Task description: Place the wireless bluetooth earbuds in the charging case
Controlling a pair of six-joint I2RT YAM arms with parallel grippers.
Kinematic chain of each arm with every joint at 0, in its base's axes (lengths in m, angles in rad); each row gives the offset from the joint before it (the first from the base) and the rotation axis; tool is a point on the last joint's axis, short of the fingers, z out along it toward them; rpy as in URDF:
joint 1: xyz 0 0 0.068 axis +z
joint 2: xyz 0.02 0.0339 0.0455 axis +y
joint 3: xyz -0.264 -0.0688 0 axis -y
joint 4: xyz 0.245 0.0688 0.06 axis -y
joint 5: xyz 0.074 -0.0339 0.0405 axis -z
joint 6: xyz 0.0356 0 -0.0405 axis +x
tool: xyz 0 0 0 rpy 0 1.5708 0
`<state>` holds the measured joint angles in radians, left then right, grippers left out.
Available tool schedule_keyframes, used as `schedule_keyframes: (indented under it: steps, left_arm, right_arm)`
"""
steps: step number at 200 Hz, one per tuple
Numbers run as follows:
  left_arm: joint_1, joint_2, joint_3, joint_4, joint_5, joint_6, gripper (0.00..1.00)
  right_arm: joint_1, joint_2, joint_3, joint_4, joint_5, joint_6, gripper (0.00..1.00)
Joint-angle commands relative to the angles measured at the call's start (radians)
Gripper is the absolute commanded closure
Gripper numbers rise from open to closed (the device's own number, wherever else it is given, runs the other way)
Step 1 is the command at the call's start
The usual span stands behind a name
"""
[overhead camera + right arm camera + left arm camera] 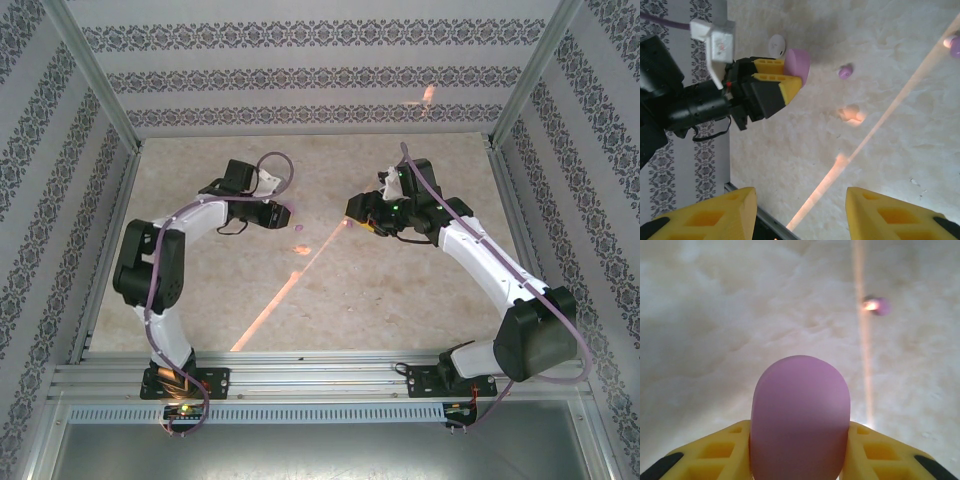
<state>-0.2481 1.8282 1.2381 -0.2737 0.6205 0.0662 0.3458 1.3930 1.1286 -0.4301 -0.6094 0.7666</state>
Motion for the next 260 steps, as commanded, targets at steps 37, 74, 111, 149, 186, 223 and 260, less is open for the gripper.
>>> schedule_keyframes:
  steps: [37,74,111,149,186,223,260]
  left_arm:
    - [-0.112,-0.183,-0.138,0.208,0.234,0.058,0.68]
    - [-0.162,-0.244,-0.172,0.268,0.292,0.011,0.68]
    - [-0.184,-0.29,-0.217,0.335,0.323,-0.035,0.69]
    - [-0.198,-0.313,-0.225,0.338,0.344,-0.04,0.69]
    - [-0.202,-0.326,-0.224,0.355,0.358,-0.053,0.7]
    - [-0.205,-0.33,-0.223,0.368,0.373,-0.058,0.7]
    - [-0.204,-0.373,-0.264,0.421,0.363,-0.034,0.56]
  right_arm:
    - [0.072,0.055,0.094,-0.031,-0.096,-0.003,0.43]
    - [0.112,0.1,0.12,-0.053,-0.121,-0.022,0.42]
    - [0.116,0.098,0.107,-0.066,-0.096,-0.029,0.41]
    - [0.119,0.102,0.103,-0.063,-0.098,-0.03,0.41]
    - [0.129,0.116,0.109,-0.05,-0.125,-0.022,0.46]
    - [0.131,0.117,0.109,-0.05,-0.131,-0.015,0.65]
    - [0.13,0.1,0.089,-0.015,-0.148,0.026,0.79]
